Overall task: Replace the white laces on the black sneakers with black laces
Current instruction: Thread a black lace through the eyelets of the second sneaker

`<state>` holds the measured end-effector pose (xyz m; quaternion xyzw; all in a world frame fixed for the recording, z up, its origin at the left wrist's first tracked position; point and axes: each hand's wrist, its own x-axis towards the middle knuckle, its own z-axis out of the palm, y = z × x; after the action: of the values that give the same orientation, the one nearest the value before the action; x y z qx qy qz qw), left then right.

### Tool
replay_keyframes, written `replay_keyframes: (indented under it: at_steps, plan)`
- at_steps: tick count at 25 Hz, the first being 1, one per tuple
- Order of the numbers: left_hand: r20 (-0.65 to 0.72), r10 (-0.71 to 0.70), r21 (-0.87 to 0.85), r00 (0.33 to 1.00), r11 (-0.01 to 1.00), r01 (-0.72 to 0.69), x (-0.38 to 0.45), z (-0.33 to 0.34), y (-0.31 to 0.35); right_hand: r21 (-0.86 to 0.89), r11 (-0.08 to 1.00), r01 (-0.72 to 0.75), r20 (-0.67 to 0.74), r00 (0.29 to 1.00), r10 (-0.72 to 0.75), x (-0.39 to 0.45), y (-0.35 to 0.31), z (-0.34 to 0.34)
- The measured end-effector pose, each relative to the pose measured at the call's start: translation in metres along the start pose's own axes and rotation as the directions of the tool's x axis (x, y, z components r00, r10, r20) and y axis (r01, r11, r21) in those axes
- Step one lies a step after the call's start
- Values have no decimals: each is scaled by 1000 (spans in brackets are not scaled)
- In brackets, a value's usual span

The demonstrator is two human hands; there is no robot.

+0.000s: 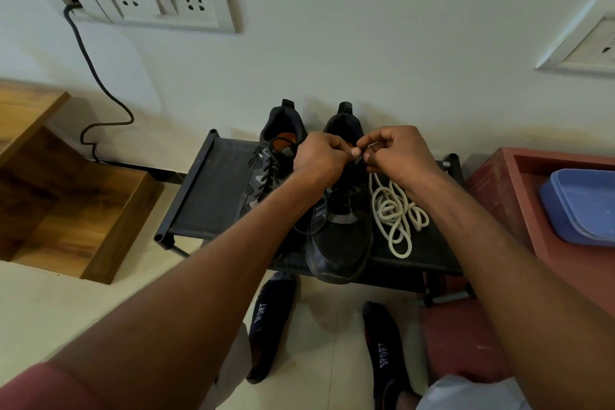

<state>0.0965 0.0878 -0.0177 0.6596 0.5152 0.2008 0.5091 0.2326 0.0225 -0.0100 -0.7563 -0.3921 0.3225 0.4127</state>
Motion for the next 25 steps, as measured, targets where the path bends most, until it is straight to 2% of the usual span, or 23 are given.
replay_keyframes:
  at_steps: [4,6,11,14,18,20,22,23,25]
  plan:
    - [96,21,79,995,996,-29,-1,-15,7,62,996,-58,28,998,57,1,-6,-7]
    - [142,78,148,987,984,-99,-2,-21,5,63,992,-106,77,992,101,-1,-10,-12]
    - [156,223,378,962,887,-267,1,-21,1,-118,986,-120,39,991,126,-3,-11,-9]
    - [246,343,459,906,783,-421,0,-21,0,-240,965,-108,25,993,118,-3,-10,-5]
    - [258,295,478,920,788,-387,-2,-26,5,-319,946,-55,25,998,66,-5,-16,-10]
    - [259,285,489,923,785,-379,-3,-28,7,-280,959,-52,-30,998,46,-5,-18,-17]
    - [239,276,491,931,793,-361,-4,-30,8,-156,988,-20,-86,996,7,-4,-22,-25]
    - [236,272,493,933,794,-356,-4,-30,8,-53,998,17,-119,993,-23,-5,-27,-29]
    - [244,267,491,932,795,-357,-3,-30,8,296,953,66,-142,990,-25,-7,-37,-36]
